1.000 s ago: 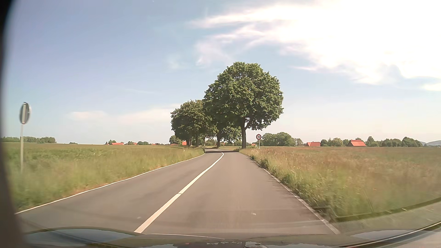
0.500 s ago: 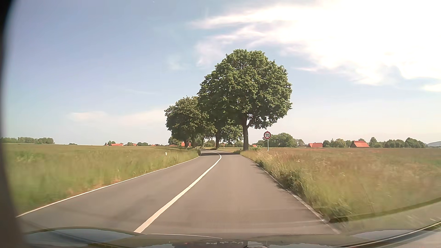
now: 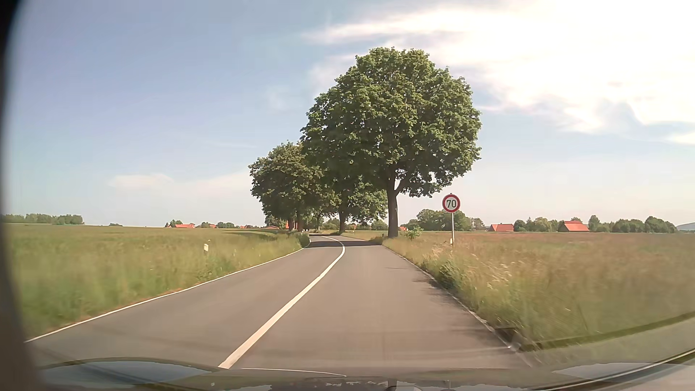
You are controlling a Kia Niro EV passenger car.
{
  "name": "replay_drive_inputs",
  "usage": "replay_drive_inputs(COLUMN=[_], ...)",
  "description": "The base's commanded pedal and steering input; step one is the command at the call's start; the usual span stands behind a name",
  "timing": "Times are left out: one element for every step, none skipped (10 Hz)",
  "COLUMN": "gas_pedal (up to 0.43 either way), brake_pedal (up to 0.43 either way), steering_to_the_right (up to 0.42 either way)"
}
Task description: Follow the waypoints while adhering to traffic rules and regulations
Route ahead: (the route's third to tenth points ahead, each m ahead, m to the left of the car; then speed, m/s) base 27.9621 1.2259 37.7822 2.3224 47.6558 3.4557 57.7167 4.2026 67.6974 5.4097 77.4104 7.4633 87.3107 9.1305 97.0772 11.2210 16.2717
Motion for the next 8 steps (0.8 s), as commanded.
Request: replay_drive_inputs(gas_pedal=[0.059, 0.059, 0.059, 0.059, 0.067, 0.067, 0.067, 0.067], brake_pedal=[0.0, 0.0, 0.0, 0.0, 0.0, 0.0, 0.0, 0.0], steering_to_the_right=[-0.006, -0.007, -0.008, -0.008, -0.009, -0.01, -0.011, -0.011])
